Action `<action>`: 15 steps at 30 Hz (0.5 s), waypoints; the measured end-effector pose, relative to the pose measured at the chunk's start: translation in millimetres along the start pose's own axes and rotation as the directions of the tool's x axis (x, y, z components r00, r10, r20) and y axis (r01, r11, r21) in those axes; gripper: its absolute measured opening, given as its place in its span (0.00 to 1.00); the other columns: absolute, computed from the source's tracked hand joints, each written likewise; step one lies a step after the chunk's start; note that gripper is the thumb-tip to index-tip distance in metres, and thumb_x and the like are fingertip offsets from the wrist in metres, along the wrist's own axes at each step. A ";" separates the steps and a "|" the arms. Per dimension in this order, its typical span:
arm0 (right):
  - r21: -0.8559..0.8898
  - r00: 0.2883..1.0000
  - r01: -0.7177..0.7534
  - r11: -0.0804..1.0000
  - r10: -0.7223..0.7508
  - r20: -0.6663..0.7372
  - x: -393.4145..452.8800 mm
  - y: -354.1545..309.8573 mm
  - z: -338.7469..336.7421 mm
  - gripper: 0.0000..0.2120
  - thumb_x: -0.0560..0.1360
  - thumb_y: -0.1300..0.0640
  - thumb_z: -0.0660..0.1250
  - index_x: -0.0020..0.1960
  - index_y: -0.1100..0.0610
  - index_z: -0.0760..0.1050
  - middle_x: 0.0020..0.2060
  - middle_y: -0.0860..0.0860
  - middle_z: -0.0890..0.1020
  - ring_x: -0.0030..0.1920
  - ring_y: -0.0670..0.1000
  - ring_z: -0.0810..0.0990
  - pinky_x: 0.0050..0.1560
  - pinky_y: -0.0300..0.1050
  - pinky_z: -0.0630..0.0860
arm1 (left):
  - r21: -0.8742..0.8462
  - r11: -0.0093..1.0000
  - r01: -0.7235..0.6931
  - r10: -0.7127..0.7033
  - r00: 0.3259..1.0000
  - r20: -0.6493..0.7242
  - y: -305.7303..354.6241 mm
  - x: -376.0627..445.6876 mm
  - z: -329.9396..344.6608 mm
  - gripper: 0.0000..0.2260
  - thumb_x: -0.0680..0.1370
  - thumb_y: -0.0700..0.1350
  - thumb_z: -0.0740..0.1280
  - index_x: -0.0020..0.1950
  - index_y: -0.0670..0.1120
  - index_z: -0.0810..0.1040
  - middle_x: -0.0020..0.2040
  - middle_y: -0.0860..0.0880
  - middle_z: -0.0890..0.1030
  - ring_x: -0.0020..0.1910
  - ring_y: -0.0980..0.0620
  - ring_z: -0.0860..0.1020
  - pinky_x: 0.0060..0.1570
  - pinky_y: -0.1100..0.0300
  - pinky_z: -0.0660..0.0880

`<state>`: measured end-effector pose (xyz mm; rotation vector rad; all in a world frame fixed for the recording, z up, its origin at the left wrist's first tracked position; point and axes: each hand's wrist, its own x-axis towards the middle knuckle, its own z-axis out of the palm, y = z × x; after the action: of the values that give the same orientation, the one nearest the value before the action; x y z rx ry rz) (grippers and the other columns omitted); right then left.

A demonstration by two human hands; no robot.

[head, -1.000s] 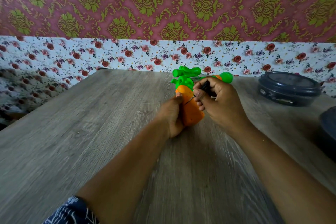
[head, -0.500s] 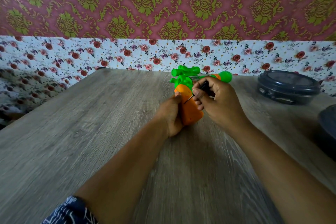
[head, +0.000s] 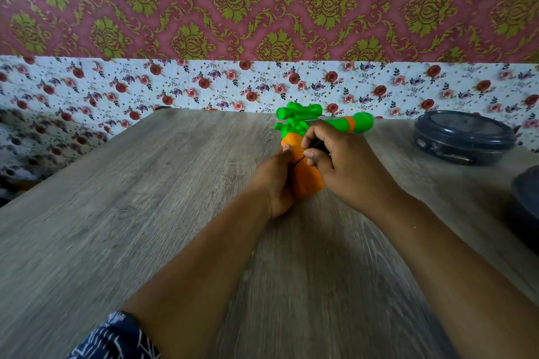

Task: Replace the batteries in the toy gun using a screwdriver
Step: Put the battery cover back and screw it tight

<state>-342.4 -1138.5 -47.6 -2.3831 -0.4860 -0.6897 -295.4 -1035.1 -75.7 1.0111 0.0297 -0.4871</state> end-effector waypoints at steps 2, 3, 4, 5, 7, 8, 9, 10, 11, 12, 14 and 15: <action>0.015 1.000 0.003 1.000 -0.003 -0.016 0.1 -1.2 -0.9 0.02 0.75 0.64 0.63 0.46 0.59 0.73 0.35 0.52 0.80 0.39 0.51 0.79 0.43 0.53 0.76 | 0.002 1.000 0.003 -0.003 1.000 -0.027 0.5 1.4 0.0 0.10 0.83 0.46 0.53 0.52 0.46 0.73 0.40 0.46 0.78 0.38 0.52 0.77 0.43 0.55 0.74; 0.024 1.000 0.000 1.000 0.001 -0.029 0.0 -0.9 -1.9 0.02 0.75 0.64 0.62 0.46 0.59 0.73 0.35 0.52 0.80 0.39 0.51 0.79 0.43 0.53 0.76 | 0.000 1.000 0.005 -0.005 0.999 -0.040 0.3 2.3 -0.3 0.10 0.83 0.46 0.53 0.51 0.46 0.73 0.41 0.46 0.77 0.39 0.51 0.76 0.45 0.54 0.74; 0.028 0.999 -0.002 1.000 0.003 -0.040 0.0 -0.4 -2.6 0.02 0.75 0.64 0.62 0.46 0.59 0.72 0.35 0.53 0.80 0.39 0.51 0.79 0.43 0.53 0.76 | -0.005 1.000 0.010 -0.010 0.999 -0.049 0.2 3.5 -0.9 0.10 0.83 0.47 0.54 0.51 0.45 0.73 0.43 0.46 0.77 0.40 0.51 0.76 0.49 0.52 0.74; 0.025 0.999 0.000 1.000 0.001 -0.048 0.0 0.3 -3.2 0.02 0.75 0.64 0.62 0.46 0.59 0.72 0.35 0.53 0.80 0.39 0.51 0.80 0.43 0.53 0.76 | -0.013 1.000 0.014 -0.014 0.998 -0.054 0.0 4.2 -1.2 0.09 0.83 0.47 0.54 0.53 0.45 0.72 0.43 0.45 0.77 0.41 0.50 0.76 0.52 0.50 0.73; 0.012 0.998 0.007 1.000 -0.006 -0.057 0.2 1.7 -3.6 0.03 0.75 0.65 0.62 0.45 0.58 0.72 0.36 0.54 0.80 0.39 0.52 0.80 0.43 0.52 0.76 | -0.020 1.000 0.014 -0.015 0.999 -0.052 -0.3 5.1 -1.6 0.09 0.83 0.46 0.54 0.58 0.47 0.70 0.44 0.45 0.76 0.42 0.50 0.76 0.55 0.48 0.71; 0.006 0.998 0.009 1.000 -0.009 -0.059 0.3 2.3 -3.5 0.03 0.75 0.65 0.62 0.45 0.58 0.72 0.36 0.53 0.80 0.39 0.51 0.80 0.43 0.52 0.76 | -0.017 1.000 0.011 -0.012 0.999 -0.047 -0.5 5.3 -1.7 0.09 0.83 0.46 0.54 0.60 0.47 0.70 0.44 0.45 0.76 0.42 0.50 0.75 0.55 0.49 0.71; 0.003 0.998 0.009 1.000 -0.008 -0.061 0.3 2.7 -3.2 0.04 0.75 0.65 0.62 0.45 0.57 0.71 0.36 0.53 0.80 0.39 0.51 0.80 0.43 0.52 0.76 | -0.010 1.000 0.008 -0.009 0.999 -0.044 -0.5 5.5 -2.3 0.10 0.83 0.46 0.53 0.62 0.47 0.70 0.44 0.45 0.76 0.42 0.50 0.75 0.55 0.49 0.70; 0.003 0.998 0.007 1.000 -0.007 -0.061 0.2 3.1 -3.1 0.05 0.75 0.65 0.62 0.44 0.56 0.71 0.36 0.53 0.80 0.39 0.50 0.80 0.43 0.52 0.76 | -0.007 1.000 0.006 -0.006 0.999 -0.043 -0.5 5.7 -2.3 0.12 0.83 0.46 0.53 0.63 0.46 0.70 0.45 0.45 0.76 0.42 0.50 0.76 0.55 0.49 0.70; 0.005 0.998 0.005 1.000 -0.005 -0.060 0.0 3.4 -3.1 0.05 0.75 0.65 0.62 0.44 0.56 0.71 0.37 0.53 0.80 0.40 0.50 0.80 0.43 0.52 0.76 | -0.006 1.000 0.003 -0.004 0.999 -0.045 -0.5 6.0 -2.8 0.13 0.83 0.46 0.53 0.65 0.46 0.69 0.46 0.45 0.76 0.44 0.49 0.76 0.55 0.49 0.70; 0.008 0.998 0.005 1.000 -0.004 -0.057 -0.1 3.6 -3.2 0.05 0.75 0.65 0.62 0.44 0.56 0.71 0.37 0.54 0.80 0.40 0.50 0.80 0.43 0.52 0.76 | -0.005 1.000 0.004 -0.004 0.999 -0.046 -0.5 6.0 -3.0 0.14 0.83 0.46 0.53 0.67 0.45 0.69 0.47 0.44 0.77 0.46 0.48 0.76 0.55 0.49 0.70; 0.009 0.999 0.006 1.000 -0.006 -0.050 -0.3 3.8 -3.0 0.04 0.75 0.65 0.62 0.45 0.58 0.71 0.37 0.54 0.80 0.40 0.51 0.80 0.43 0.51 0.76 | -0.007 1.000 0.014 -0.015 0.999 -0.051 -0.5 7.0 -3.9 0.16 0.83 0.46 0.54 0.69 0.44 0.67 0.54 0.43 0.76 0.53 0.47 0.75 0.57 0.48 0.70; 0.006 0.999 0.008 1.000 -0.008 -0.050 -0.3 3.8 -3.0 0.04 0.75 0.66 0.62 0.45 0.58 0.72 0.37 0.54 0.80 0.39 0.51 0.80 0.42 0.50 0.76 | -0.008 1.000 0.017 -0.017 0.998 -0.053 -0.6 7.1 -3.9 0.16 0.83 0.46 0.54 0.70 0.44 0.67 0.56 0.43 0.76 0.55 0.47 0.74 0.58 0.48 0.70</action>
<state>-341.8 -1143.3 -47.5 -2.3532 -0.4762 -0.7486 -288.5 -1034.8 -80.0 1.0172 0.0878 -0.4752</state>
